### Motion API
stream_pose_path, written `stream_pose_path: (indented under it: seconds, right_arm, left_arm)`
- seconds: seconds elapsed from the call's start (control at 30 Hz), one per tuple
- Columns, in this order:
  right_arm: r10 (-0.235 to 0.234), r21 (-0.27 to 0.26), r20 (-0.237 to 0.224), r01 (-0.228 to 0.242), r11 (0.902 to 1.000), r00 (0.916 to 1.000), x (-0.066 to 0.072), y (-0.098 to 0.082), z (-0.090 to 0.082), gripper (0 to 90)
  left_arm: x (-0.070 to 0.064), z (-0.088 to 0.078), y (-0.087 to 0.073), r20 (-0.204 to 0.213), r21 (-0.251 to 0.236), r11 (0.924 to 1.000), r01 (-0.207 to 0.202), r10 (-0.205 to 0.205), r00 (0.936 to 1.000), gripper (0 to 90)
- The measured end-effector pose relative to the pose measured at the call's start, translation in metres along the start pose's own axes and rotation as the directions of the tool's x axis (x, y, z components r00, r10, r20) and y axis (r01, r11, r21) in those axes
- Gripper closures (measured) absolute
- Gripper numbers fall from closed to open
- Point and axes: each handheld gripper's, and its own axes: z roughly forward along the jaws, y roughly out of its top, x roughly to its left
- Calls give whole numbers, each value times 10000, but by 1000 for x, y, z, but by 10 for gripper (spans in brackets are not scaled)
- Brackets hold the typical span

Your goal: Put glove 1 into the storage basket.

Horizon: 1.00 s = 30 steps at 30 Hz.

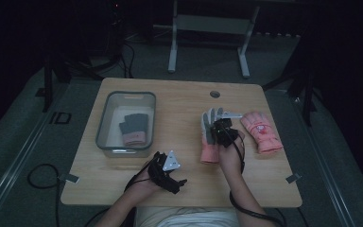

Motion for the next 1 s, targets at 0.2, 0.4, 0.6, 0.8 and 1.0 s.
stream_pose_path:
  seconds: [0.2,0.4,0.6,0.8,1.0]
  right_arm:
    - [574,478,-407,-554,9973,9975,2,-8,33,891]
    - [768,744,-545,-727,9946,9956,7,-18,59,868]
    - [436,605,-649,-396,9974,9969,7,-17,61,836]
    - [-360,241,-1136,390,9989,9929,7,-6,37,666]
    - [-1120,-493,-1321,1063,9931,9849,-13,8,4,603]
  left_arm:
    - [0,0,-1,21,-35,10000,-28,28,10000,21]
    - [-1,0,-1,40,-71,10000,-34,34,10000,21]
    - [-1,0,-1,43,-83,9999,-70,71,10000,21]
    - [-1,0,-1,24,-75,9999,-78,78,10000,21]
    - [-1,-1,-1,78,-125,9999,3,-2,10000,21]
